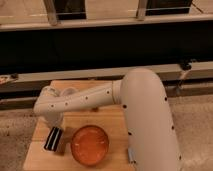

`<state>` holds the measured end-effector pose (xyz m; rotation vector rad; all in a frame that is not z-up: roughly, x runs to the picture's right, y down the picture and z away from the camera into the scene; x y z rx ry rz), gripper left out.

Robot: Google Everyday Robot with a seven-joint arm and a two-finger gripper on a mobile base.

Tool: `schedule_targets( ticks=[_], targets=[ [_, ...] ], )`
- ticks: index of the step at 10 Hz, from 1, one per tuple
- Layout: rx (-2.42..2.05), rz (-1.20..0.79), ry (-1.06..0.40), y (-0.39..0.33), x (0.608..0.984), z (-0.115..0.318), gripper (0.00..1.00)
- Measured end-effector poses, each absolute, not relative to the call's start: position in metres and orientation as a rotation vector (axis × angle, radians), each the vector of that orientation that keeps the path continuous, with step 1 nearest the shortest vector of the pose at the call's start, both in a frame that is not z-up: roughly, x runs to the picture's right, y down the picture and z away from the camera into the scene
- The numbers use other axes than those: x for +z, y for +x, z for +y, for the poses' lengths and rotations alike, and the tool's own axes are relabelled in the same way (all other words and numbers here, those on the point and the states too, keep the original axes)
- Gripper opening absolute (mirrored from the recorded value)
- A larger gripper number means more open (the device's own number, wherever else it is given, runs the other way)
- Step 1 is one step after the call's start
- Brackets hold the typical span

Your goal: Place the eraser in the ceramic cup

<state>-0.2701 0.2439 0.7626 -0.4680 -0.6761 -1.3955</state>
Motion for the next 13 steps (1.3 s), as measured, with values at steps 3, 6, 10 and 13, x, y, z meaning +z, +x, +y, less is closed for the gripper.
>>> schedule_targets(
  ticks=[3,6,10,13],
  targets=[
    [-1.402,-0.697,-0.467,-0.269,0.752,0.238,0.00],
    [-1.410,-0.697,-0.476,-0.269,0.732,0.216,0.00],
    [-1.433,-0.660,-0.463,-0.270,0.710,0.185,0.00],
    [-1.455,-0.625,-0.439,-0.274,0.702,0.168,0.00]
  ],
)
